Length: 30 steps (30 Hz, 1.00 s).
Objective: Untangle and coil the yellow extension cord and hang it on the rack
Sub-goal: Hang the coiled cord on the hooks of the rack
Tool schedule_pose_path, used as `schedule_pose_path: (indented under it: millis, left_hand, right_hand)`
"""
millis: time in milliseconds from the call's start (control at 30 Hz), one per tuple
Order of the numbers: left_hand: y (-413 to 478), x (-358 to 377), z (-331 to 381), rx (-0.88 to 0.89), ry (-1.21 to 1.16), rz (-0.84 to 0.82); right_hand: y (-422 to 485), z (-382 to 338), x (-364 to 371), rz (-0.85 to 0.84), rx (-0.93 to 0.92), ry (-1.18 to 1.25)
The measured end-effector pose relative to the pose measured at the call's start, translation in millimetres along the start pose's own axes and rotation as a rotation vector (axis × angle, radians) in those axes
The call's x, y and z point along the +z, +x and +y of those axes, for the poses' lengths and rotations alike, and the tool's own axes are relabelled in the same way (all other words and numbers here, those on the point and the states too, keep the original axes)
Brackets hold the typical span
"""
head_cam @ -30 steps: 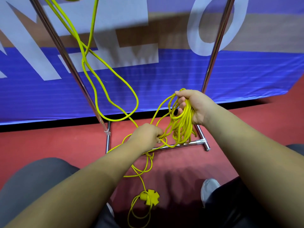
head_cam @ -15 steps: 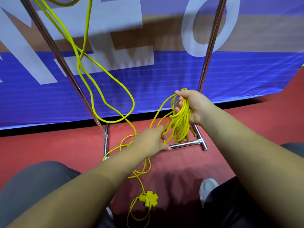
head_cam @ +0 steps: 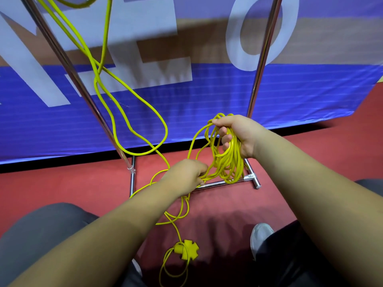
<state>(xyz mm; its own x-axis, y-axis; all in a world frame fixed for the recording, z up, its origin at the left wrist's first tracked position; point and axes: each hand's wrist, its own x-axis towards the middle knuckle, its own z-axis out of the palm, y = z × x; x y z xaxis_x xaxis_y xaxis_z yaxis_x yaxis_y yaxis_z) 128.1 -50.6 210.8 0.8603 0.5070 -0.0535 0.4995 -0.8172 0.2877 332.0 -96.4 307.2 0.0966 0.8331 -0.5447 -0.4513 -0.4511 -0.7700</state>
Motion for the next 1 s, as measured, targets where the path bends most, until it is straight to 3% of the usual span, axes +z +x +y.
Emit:
schedule_pose_path:
  millis: [133,233,333,400,500,567,1000]
  left_hand:
    - [-2,1,-1,-0.027,-0.234,0.076]
    - [-3,-8,-8,-0.230,-0.573,0.252]
    - [-2,-3,-30,-0.410,-0.516,0.359]
    - [-2,10,-41,-0.440,-0.475,0.214]
    - [-11,30,-40,-0.413,-0.283,-0.319]
    - [-18,44,-38,-0.347,-0.104,-0.515]
    - [-20,36,-59,-0.368,0.248,-0.717]
  right_hand:
    - [-5,-4,1,-0.031,0.003,0.003]
    - [-10,-9,0,-0.001,-0.031,-0.025]
    - [-16,-11,-5,0.018,-0.036,-0.063]
    - [-18,-11,-9,0.010,-0.016,-0.075]
    - [-22,-10,-14,-0.019,0.001,-0.095]
    - [-26,-12,-17,-0.043,0.004,-0.100]
    - [-46,-23,-44,-0.065,-0.009,-0.079]
